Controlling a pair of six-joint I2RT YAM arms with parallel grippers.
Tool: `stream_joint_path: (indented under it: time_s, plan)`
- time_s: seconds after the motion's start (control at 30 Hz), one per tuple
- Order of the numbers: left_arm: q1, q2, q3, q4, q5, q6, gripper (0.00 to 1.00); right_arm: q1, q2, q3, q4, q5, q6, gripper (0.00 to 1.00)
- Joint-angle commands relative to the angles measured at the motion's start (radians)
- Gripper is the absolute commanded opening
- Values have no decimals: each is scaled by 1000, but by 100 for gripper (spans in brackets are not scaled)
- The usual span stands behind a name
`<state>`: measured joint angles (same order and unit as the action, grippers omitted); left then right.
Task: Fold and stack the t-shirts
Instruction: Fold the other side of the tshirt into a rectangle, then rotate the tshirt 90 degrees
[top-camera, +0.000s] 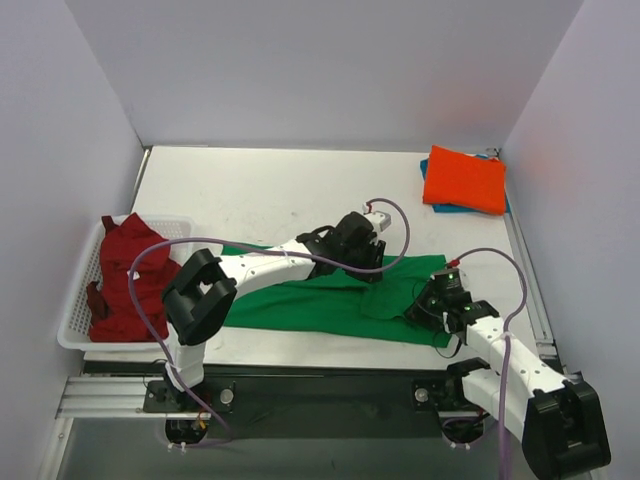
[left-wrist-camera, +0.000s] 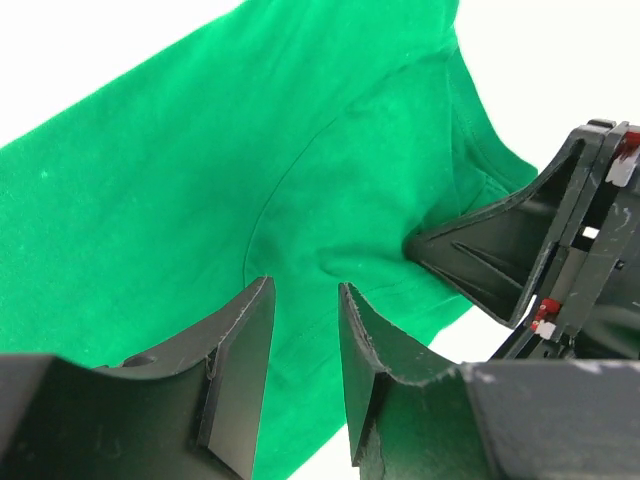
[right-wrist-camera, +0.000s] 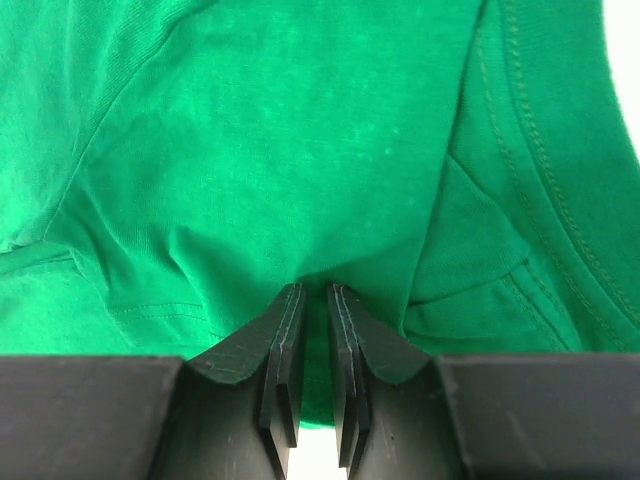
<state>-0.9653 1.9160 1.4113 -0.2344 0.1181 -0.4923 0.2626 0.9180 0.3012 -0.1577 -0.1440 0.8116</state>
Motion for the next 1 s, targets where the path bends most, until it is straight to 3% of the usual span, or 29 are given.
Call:
stream_joint_path:
  time_s: [0.0,0.17,0.37,0.7,0.97]
  plan:
    - [5,5,32,-26,14,6,42,9,-39,-21,-83,47,43,17]
    - [46,-49,-41,-22,-6,-48,42,13,-166,76,-187,87,8,17]
    - [154,-213,-236,-2,-41,-126,42,56,-46,179,-198,130,-23,17]
    - [293,-422,-498,-37,-159,-190,40,222,38,41,-74,184,80,13]
    - [296,-387,-569,-37,-216,-201,33,224,61,32,-69,178,110,13]
